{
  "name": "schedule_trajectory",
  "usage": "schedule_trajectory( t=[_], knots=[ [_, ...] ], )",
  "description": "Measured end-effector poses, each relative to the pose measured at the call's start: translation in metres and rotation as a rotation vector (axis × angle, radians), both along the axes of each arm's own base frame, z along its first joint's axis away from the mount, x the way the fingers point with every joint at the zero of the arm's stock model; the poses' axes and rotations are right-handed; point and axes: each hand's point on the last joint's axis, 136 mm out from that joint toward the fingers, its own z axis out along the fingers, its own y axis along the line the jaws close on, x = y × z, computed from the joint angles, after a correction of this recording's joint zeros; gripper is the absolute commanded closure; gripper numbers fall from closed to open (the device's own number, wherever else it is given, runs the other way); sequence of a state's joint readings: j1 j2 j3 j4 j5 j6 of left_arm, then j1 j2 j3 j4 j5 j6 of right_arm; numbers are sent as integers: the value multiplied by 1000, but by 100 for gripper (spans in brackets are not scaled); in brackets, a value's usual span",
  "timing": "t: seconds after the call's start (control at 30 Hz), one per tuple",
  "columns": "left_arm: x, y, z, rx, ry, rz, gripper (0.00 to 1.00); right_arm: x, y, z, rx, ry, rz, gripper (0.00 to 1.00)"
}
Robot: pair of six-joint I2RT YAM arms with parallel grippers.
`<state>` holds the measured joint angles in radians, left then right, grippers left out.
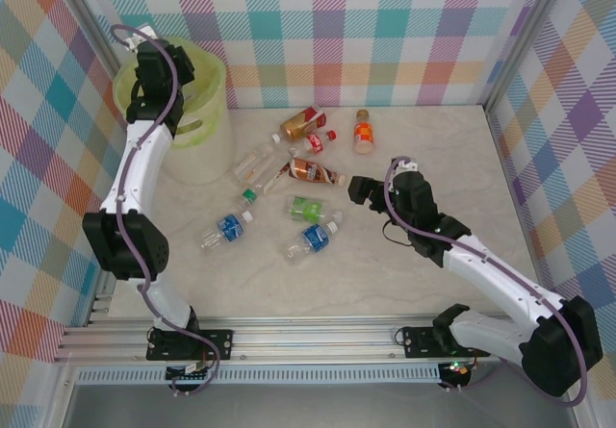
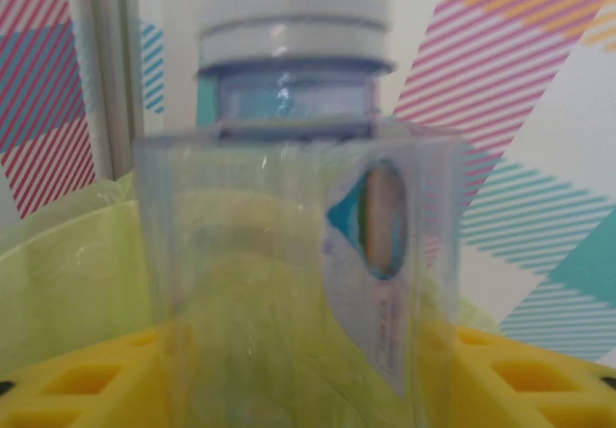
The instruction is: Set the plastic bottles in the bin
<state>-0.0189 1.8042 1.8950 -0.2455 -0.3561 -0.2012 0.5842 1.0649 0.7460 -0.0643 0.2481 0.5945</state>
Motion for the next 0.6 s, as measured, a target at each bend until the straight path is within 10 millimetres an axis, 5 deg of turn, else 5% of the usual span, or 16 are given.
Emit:
schedule_trajectory(
  t=[0.3, 0.6],
  knots=[
    [7, -9, -30, -62, 139, -63, 7, -1, 0, -1, -1, 6, 4, 0],
    [-25, -24, 9, -90, 94, -152, 0, 2, 3, -17, -38, 39, 14, 0]
  ],
)
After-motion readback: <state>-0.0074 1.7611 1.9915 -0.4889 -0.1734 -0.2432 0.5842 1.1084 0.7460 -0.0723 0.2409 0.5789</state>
